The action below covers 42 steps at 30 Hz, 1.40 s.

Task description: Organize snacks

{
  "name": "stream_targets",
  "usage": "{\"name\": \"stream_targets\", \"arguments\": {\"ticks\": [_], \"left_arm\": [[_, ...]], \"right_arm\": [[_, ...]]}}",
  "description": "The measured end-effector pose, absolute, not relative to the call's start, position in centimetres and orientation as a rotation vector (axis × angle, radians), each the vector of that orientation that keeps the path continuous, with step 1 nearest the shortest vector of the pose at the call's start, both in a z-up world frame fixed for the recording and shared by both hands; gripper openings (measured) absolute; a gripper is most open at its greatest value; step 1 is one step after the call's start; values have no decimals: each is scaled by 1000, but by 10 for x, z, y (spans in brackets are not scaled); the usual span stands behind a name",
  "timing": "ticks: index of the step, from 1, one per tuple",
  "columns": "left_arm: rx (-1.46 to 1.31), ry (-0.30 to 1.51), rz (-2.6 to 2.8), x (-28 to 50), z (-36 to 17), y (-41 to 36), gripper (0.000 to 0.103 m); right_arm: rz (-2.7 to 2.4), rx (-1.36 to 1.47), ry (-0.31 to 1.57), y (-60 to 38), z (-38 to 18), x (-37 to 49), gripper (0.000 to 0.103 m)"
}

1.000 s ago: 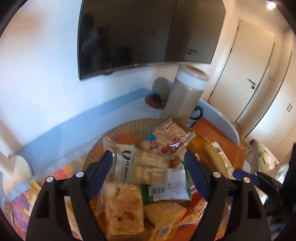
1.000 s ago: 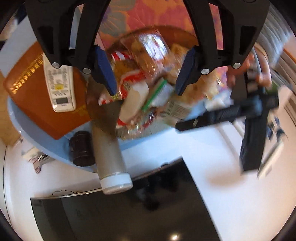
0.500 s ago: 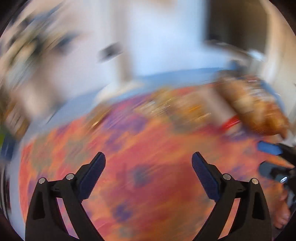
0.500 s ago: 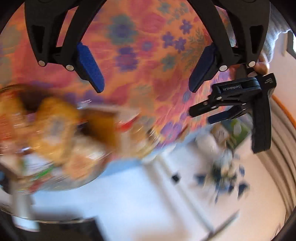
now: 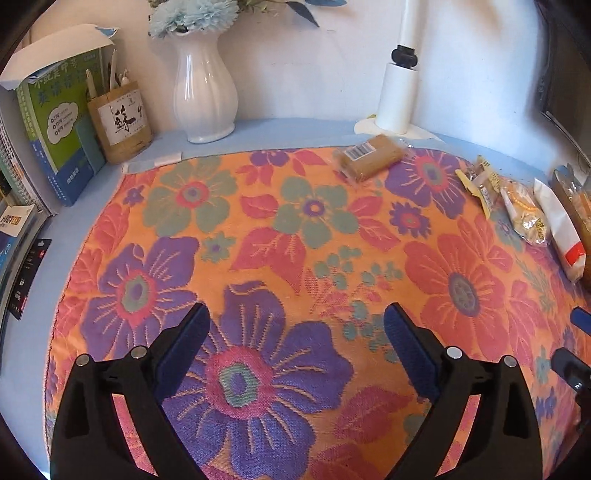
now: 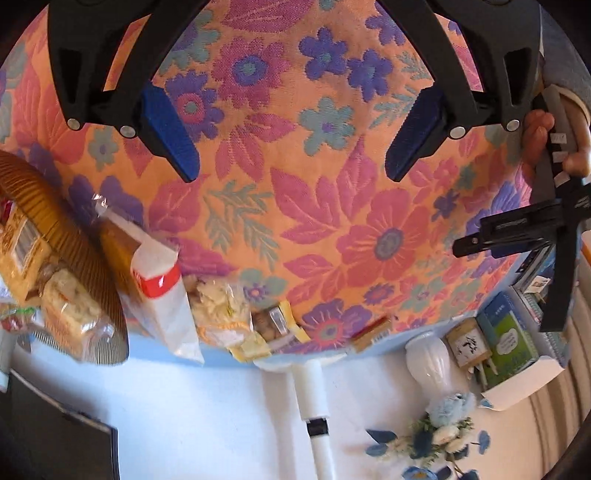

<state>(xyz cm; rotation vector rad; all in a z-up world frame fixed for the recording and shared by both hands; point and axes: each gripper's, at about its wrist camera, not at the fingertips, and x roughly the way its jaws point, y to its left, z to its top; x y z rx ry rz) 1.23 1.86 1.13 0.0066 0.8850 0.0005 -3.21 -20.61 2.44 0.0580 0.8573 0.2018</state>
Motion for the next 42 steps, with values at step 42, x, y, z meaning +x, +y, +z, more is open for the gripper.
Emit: {"name": "stream_targets", "arguments": {"ticks": [42], "left_arm": [[86,1008,-319,50,62,-13,97]], "right_arm": [[206,26,894,-201,23,-30,100]]}}
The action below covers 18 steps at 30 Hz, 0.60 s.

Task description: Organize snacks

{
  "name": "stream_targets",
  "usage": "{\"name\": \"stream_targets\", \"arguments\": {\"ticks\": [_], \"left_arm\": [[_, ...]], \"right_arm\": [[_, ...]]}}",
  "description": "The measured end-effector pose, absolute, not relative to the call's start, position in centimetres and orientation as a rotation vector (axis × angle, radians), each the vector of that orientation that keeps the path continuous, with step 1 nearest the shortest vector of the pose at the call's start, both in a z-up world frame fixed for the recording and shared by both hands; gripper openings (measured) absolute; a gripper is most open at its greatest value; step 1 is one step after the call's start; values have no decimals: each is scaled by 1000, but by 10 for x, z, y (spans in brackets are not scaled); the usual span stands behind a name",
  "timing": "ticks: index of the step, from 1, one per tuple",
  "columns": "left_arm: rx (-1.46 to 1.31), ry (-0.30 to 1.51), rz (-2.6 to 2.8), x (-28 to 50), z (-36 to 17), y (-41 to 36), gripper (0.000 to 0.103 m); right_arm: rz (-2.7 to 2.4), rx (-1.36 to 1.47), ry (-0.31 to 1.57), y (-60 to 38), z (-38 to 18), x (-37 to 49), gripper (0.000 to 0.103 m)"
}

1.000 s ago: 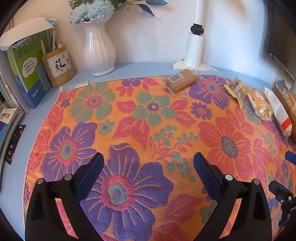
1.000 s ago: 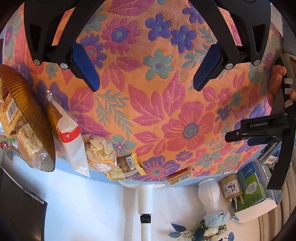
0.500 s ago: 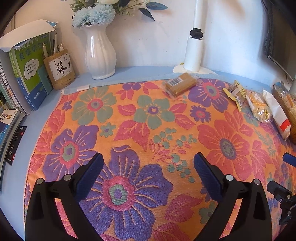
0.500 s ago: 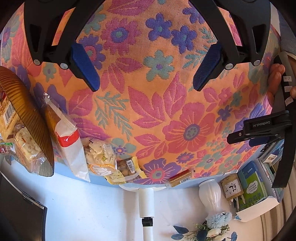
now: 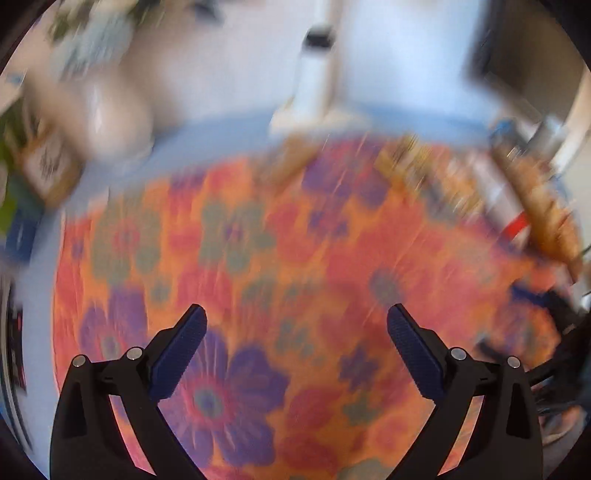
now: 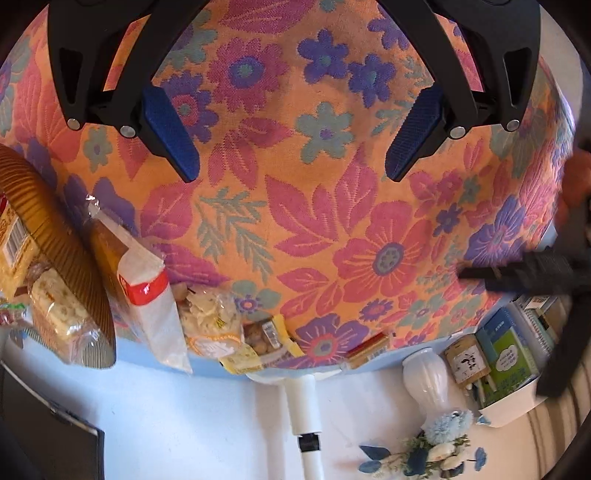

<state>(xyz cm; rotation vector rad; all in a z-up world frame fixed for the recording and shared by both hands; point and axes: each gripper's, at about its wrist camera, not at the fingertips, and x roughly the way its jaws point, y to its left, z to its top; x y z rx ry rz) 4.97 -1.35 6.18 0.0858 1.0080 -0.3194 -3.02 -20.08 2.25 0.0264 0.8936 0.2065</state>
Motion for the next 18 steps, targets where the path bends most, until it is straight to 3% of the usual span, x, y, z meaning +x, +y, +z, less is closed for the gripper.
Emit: {"name": "stream_targets", "arguments": {"ticks": [6,8,9,10,12,15,17,18], "left_arm": [[151,901,-363,120,65,-29,97],[251,919,-397,146,43,-39,84],[268,925,-403,153,36,-41,71],[282,939,-408,166,27,-41,71],[286,940,-415,181,17,-37,76],[246,904,-459,192,10,-29,81],[232,906,-466,194,11,-27,72],[238,891,-505,191,12,-28,49]], "right_arm": [[154,96,876,-216,24,-31,100],[163,122,889,-220,23,-29,100],[164,135,895,-221,23,-28,100],[165,158,901,-224,22,-25,100],[187,232,923,-231,23,-20,89],[236,379,951,-240,28,0,88],[246,453,959,-238,32,16,88],[255,504,976,-234,34,31,88]]}}
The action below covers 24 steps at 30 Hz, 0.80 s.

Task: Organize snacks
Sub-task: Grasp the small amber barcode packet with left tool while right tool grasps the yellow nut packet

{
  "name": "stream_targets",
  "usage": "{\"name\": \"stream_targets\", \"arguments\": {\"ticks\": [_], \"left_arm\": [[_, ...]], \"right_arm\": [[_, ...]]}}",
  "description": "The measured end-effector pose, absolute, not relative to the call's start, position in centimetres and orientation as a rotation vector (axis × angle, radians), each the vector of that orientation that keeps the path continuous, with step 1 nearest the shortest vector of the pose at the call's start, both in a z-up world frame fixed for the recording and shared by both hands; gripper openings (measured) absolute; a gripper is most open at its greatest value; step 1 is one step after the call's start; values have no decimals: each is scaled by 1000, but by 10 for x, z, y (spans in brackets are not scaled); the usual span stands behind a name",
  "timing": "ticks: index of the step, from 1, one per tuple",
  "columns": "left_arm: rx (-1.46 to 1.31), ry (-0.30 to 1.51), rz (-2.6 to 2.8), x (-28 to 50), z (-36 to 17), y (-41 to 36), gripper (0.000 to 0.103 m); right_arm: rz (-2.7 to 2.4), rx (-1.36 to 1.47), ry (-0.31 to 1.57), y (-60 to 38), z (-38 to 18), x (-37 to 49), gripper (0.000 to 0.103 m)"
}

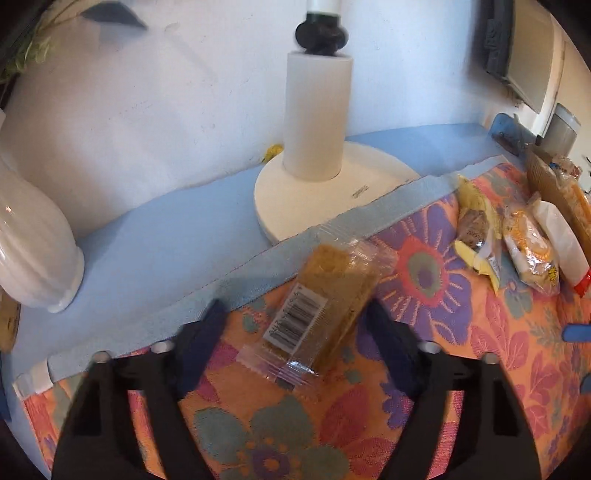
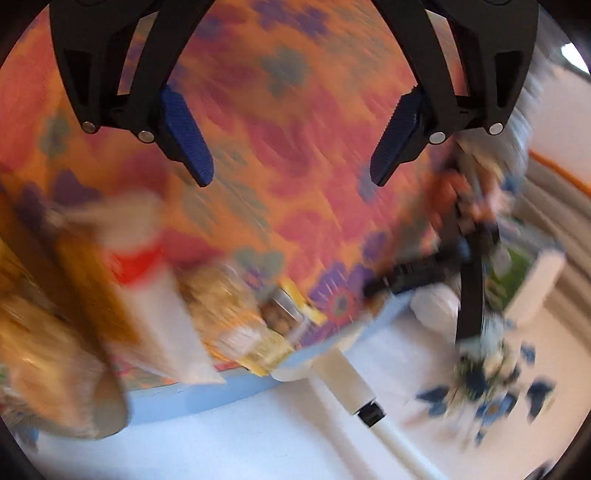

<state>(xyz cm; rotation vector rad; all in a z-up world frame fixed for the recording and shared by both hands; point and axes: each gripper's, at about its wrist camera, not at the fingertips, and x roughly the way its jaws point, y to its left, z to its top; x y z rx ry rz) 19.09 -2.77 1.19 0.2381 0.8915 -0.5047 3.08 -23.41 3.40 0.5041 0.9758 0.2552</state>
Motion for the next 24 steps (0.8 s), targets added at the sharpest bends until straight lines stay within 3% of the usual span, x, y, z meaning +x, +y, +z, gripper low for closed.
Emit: {"name": "stream_targets", "arguments": {"ticks": [1,5,9,14,16,18,24], "left_arm": [[245,885,-532,187,12,-27,36],[265,866,-567,178,12,-26,35],[266,862,-582,179,13,-22,35],[292,855,-593,174,11,-27,35],[289,859,-602,175,12,-26,35],[281,866,-619,174,11,-25,34],[308,851,-611,171,12,-26,34]], "right_arm": [[258,548,998,-228,34,48,88],[111,623,1045,-212,31,101,88],[-79,784,946,-219,22,130,89],[-215,763,850,-211,22,156,89],[-256,697,858,-205,24,157,81],[-279,609,857,-199,24,151,65],[-58,379,893,-187,23,121,55]]}}
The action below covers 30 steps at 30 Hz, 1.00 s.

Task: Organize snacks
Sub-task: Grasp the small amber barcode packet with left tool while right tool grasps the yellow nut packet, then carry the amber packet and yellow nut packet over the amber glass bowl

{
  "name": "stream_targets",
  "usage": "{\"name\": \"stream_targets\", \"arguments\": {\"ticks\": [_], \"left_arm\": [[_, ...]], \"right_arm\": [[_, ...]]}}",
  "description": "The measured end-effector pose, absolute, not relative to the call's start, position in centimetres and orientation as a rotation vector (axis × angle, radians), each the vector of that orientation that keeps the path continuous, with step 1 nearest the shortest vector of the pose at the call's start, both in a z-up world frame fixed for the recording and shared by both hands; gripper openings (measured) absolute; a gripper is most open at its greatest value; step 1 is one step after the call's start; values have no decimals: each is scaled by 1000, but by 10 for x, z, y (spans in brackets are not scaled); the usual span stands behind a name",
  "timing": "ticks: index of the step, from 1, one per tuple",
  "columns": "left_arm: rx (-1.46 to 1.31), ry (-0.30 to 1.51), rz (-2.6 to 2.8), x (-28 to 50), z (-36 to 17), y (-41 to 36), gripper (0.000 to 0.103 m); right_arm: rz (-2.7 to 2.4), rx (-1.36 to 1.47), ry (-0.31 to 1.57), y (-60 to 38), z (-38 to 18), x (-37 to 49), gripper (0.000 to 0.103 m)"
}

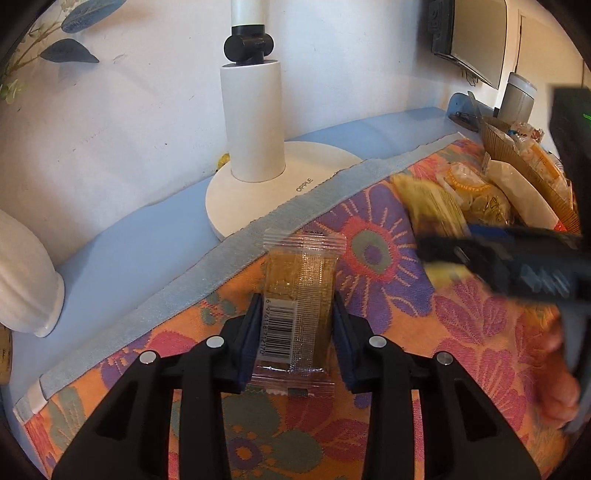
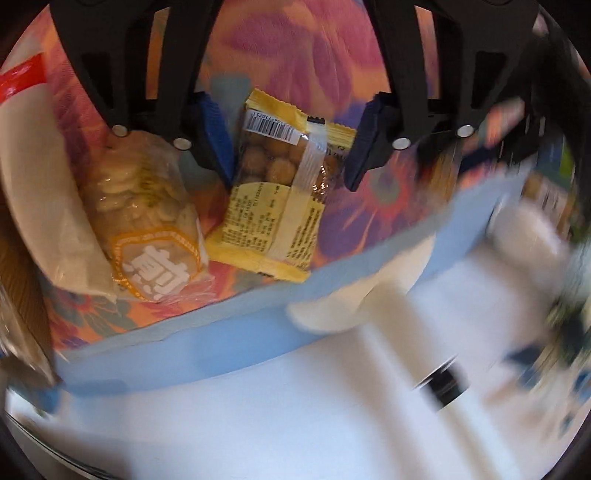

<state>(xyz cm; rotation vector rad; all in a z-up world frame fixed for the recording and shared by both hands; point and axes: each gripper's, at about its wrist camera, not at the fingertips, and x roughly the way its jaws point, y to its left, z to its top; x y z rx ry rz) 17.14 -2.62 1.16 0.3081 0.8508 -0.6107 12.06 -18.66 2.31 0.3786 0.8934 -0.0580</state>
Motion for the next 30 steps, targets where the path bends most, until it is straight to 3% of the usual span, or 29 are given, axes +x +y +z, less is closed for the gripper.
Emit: {"name": "stream_targets", "arguments": {"ticks": [12,25,30], "left_arm": [[274,919,-520,182,16,-28,34],[307,1012,-660,-9,31,-28,34],[278,993,-689,-34,32,-35,39]], "right_arm": [[394,17,993,-167,24,-16,55],[469,74,979,-174,27,-110,55],[444,152,992,-191,30,-118,75]]}}
